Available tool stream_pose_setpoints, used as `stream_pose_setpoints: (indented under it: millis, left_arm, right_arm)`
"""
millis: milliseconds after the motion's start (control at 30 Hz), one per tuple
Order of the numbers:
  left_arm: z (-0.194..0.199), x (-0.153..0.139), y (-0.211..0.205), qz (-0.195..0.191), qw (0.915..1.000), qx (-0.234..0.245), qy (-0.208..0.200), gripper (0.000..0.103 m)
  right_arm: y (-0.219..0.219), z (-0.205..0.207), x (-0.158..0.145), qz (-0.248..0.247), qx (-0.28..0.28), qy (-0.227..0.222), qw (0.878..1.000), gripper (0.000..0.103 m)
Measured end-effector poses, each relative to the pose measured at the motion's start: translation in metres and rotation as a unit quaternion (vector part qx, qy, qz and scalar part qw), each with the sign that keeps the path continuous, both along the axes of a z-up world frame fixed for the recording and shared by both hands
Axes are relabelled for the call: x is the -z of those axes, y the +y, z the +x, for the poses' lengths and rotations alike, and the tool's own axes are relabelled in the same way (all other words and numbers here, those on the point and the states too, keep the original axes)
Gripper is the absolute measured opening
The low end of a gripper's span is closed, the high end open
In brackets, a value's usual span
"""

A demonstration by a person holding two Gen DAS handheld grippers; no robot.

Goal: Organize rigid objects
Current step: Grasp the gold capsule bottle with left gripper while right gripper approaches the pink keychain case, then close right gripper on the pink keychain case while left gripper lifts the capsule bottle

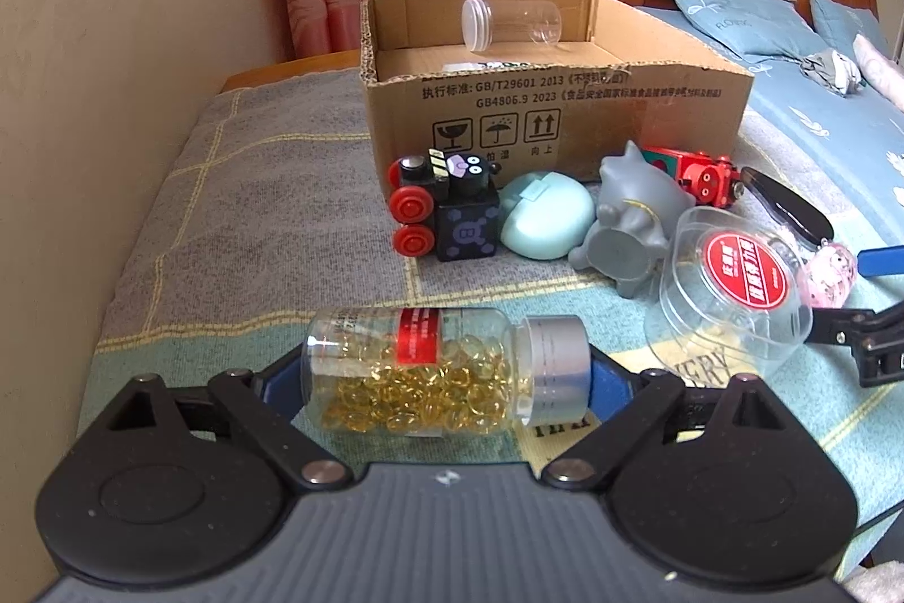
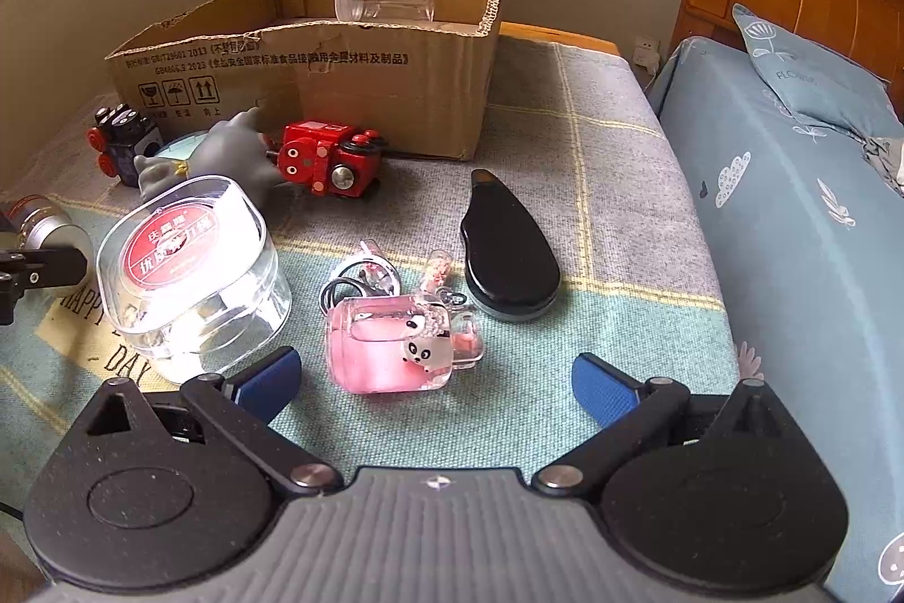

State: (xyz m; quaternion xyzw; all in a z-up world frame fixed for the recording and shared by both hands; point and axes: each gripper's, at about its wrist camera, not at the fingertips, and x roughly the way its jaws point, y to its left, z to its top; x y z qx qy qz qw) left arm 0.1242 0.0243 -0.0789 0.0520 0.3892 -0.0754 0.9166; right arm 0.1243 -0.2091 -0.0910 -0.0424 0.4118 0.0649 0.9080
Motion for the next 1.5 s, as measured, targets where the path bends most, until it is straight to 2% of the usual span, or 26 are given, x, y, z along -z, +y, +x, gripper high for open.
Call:
stream_pose_setpoints:
  millis: [133, 267, 367, 567, 633, 800, 1100, 1333, 1500]
  left_arm:
    - [0.0, 0.0, 0.0, -0.002, 1.0, -0.002, 0.002, 0.094]
    - [0.0, 0.0, -0.001, 0.003, 1.0, -0.004, 0.002, 0.094]
    - [-0.001, -0.001, -0.002, 0.008, 1.0, -0.004, 0.002, 0.094]
    - [0.0, -0.002, -0.001, 0.008, 1.0, -0.001, 0.004, 0.094]
    - [0.0, -0.003, -0.002, 0.01, 0.9999, 0.001, 0.003, 0.094]
    - [0.001, -0.004, -0.001, 0.01, 0.9999, 0.011, 0.008, 0.093]
    - [-0.005, -0.019, -0.005, 0.031, 0.9975, 0.061, 0.019, 0.093]
    - [-0.009, -0.034, -0.01, 0.042, 0.9943, 0.094, 0.027, 0.093]
    - [-0.007, -0.052, -0.01, 0.043, 0.9938, 0.102, 0.016, 0.093]
  right_arm:
    - [0.003, -0.001, -0.001, -0.002, -0.018, -0.005, 1.0, 0.099]
    - [0.002, -0.003, -0.004, 0.002, -0.027, -0.01, 1.0, 0.085]
    - [0.002, -0.005, -0.006, 0.004, -0.034, -0.012, 0.999, 0.08]
    - [0.004, -0.004, -0.008, -0.004, -0.046, -0.019, 0.999, 0.08]
    - [0.005, -0.004, -0.009, -0.007, -0.049, -0.024, 0.998, 0.077]
    - [0.007, -0.002, -0.01, -0.008, -0.063, -0.02, 0.998, 0.057]
    - [0.009, -0.003, -0.022, -0.032, -0.107, -0.009, 0.994, 0.056]
    - [0.004, -0.003, -0.052, -0.044, -0.154, -0.012, 0.987, 0.056]
    - [0.0, 0.001, -0.076, -0.045, -0.175, -0.022, 0.983, 0.056]
